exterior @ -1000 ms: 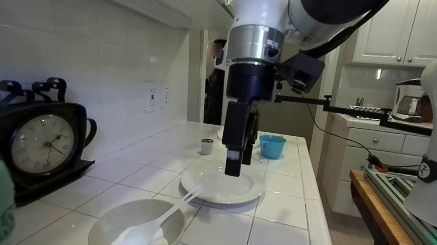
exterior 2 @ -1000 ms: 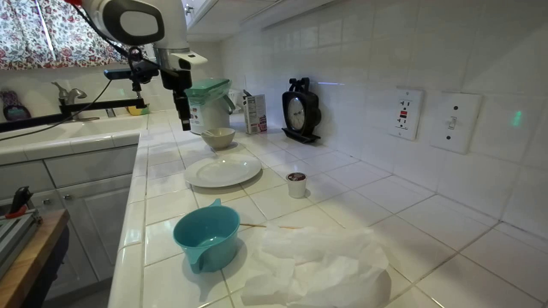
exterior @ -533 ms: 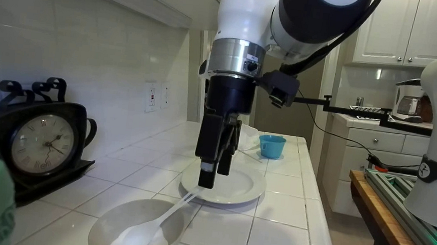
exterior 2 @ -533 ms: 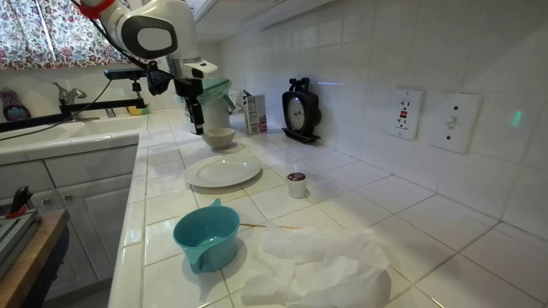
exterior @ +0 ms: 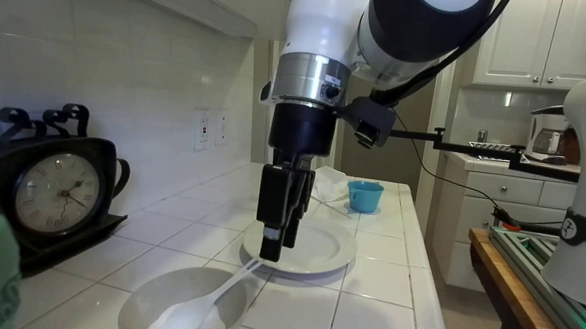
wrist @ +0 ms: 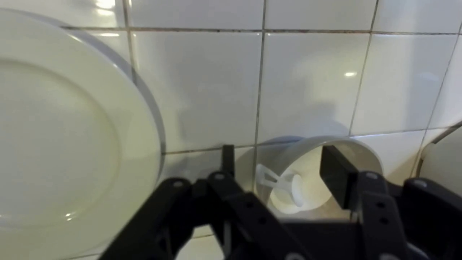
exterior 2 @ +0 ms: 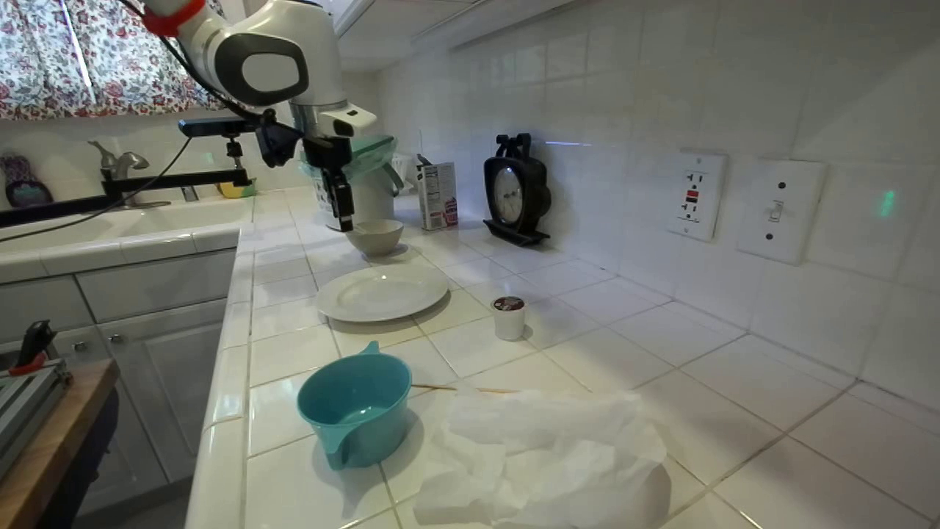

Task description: Put the white spoon on the white plate.

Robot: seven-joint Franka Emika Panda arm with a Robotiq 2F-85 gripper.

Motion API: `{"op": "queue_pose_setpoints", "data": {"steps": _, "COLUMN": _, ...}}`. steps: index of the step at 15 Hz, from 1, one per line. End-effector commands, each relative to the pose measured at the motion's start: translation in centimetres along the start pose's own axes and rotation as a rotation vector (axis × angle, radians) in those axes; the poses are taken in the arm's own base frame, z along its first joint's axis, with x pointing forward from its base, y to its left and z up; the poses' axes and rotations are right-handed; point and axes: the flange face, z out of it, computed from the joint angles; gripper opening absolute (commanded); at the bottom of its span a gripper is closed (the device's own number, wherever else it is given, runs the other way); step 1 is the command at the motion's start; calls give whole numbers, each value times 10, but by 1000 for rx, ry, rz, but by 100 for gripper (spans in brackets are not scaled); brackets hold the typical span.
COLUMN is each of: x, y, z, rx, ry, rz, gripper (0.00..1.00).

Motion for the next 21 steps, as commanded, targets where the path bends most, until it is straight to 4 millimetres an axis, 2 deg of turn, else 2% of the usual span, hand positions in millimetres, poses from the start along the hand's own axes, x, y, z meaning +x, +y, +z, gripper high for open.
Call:
{"op": "queue_pose_setpoints", "data": {"steps": 1, "x": 6, "y": -1, "z": 1, "rx": -1, "ry": 9, "rz": -27, "gripper": 62}}
{"op": "queue_pose_setpoints", "data": {"steps": 4, "x": 6, "y": -1, "z": 2, "rx": 0, "ry": 13, "rz": -33, "gripper": 53}}
{"op": "queue_pose_setpoints", "data": {"steps": 5, "x": 6, "y": 0, "z": 3, "rx": 0, "ry": 13, "rz": -34, "gripper": 54}}
{"op": "queue_pose_setpoints", "data": {"steps": 6, "x": 6, "y": 0, "z": 4, "rx": 1, "ry": 12, "rz": -34, "gripper": 49}}
{"op": "queue_pose_setpoints", "data": {"steps": 7, "x": 6, "y": 0, "z": 5, "rx": 2, "ry": 11, "rz": -34, "gripper": 52}}
{"op": "queue_pose_setpoints", "data": {"steps": 9, "x": 7, "y": 0, "z": 8, "rx": 3, "ry": 9, "rz": -35, "gripper": 50}}
{"op": "queue_pose_setpoints", "data": {"steps": 12, "x": 7, "y": 1, "z": 12, "rx": 5, "ry": 9, "rz": -34, "gripper": 37}}
{"op": "queue_pose_setpoints", "data": {"steps": 14, "x": 9, "y": 1, "z": 13, "rx": 5, "ry": 14, "rz": -34, "gripper": 15}}
{"op": "queue_pose_setpoints", "data": {"steps": 16, "x": 10, "y": 1, "z": 14, "rx": 6, "ry": 18, "rz": -33, "gripper": 6}}
{"op": "queue_pose_setpoints", "data": {"steps": 18, "x": 11, "y": 0, "z": 13, "rx": 6, "ry": 25, "rz": -36, "gripper": 0}}
{"op": "queue_pose_setpoints", "data": {"steps": 21, "x": 13, "y": -2, "z": 10, "rx": 10, "ry": 36, "rz": -39, "gripper": 1}}
